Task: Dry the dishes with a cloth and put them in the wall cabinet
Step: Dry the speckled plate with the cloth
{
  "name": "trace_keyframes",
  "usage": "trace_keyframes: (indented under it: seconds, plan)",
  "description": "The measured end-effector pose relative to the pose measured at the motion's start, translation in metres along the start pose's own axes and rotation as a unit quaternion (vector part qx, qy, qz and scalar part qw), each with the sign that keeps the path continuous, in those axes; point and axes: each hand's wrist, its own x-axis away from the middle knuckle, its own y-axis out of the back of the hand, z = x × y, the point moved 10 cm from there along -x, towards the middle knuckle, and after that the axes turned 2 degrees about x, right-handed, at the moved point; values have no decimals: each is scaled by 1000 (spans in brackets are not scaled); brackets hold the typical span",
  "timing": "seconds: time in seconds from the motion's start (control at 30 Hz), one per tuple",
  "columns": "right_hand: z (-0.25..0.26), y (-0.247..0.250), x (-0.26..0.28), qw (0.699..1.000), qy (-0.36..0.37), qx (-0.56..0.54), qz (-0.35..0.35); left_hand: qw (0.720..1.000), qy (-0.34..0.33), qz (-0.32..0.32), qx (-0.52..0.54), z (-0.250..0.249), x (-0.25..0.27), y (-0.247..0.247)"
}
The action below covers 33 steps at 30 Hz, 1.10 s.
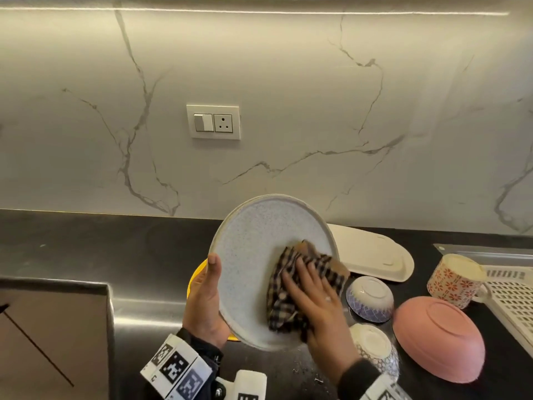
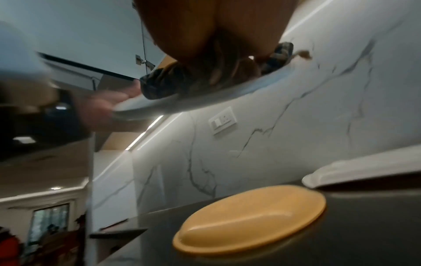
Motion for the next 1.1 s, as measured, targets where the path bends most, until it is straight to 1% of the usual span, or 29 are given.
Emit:
trace_keyframes:
  seconds: [0.07,0.17,0.23,0.3,0.37,0.43,0.47,0.5,0.53,0.57,0.6,0.67,0.7,0.73,0.77,0.8,0.83,0.87,0.9,0.93,0.97,1.0,1.1]
  plan:
    - [31,-13,16,998,59,-10,33,1000,-1,-18,19,0,-2,2]
    - [57,-12,32,992,121,18,35,999,4,-43,14,-3,-5,10]
    - [61,-2,32,988,147,40,13,998,35,-56,23,0,-6,13]
    - [60,5,26,984,157,79,-10,992,88,-82,35,10,-7,16]
    - [60,9,17,984,146,102,-24,987,123,-94,31,14,-9,14]
    - [61,17,7,988,129,74,-39,987,128,-95,19,11,-13,13]
    - [55,24,2,993,106,33,-45,988,122,-93,14,8,-15,12]
    - [44,33,-5,996,65,-25,-57,990,114,-86,8,5,-16,10]
    - [29,44,-13,993,6,-95,-73,991,109,-77,-2,2,-16,11]
    - [9,51,-18,979,-62,-172,-86,992,107,-70,-20,2,-16,12]
    - [-7,55,-22,956,-123,-248,-95,990,108,-79,-43,4,-15,20]
    - [-33,58,-22,899,-216,-363,-112,984,114,-107,-80,11,-10,39]
    - [-45,57,-21,863,-257,-416,-127,982,118,-121,-89,15,-7,47]
    - [-57,53,-17,816,-306,-471,-136,979,125,-131,-90,21,-4,55]
    - [-71,45,-12,762,-355,-522,-144,978,137,-131,-83,28,-2,60]
    - [-80,38,-4,708,-405,-559,-150,979,147,-122,-75,35,0,60]
    - [-87,30,4,661,-446,-585,-150,980,149,-110,-65,38,1,58]
    - [-90,23,11,623,-470,-609,-142,984,144,-97,-47,39,1,53]
    - [-91,17,16,591,-485,-629,-137,987,139,-81,-23,39,-1,47]
    - [-91,15,19,580,-489,-639,-126,989,131,-65,-2,39,-3,40]
    - [-95,10,23,581,-498,-634,-111,992,119,-49,11,37,-5,33]
    - [-96,8,26,589,-503,-625,-101,993,107,-39,20,35,-7,28]
    - [-104,6,32,645,-511,-563,-74,995,93,-29,36,36,-10,21]
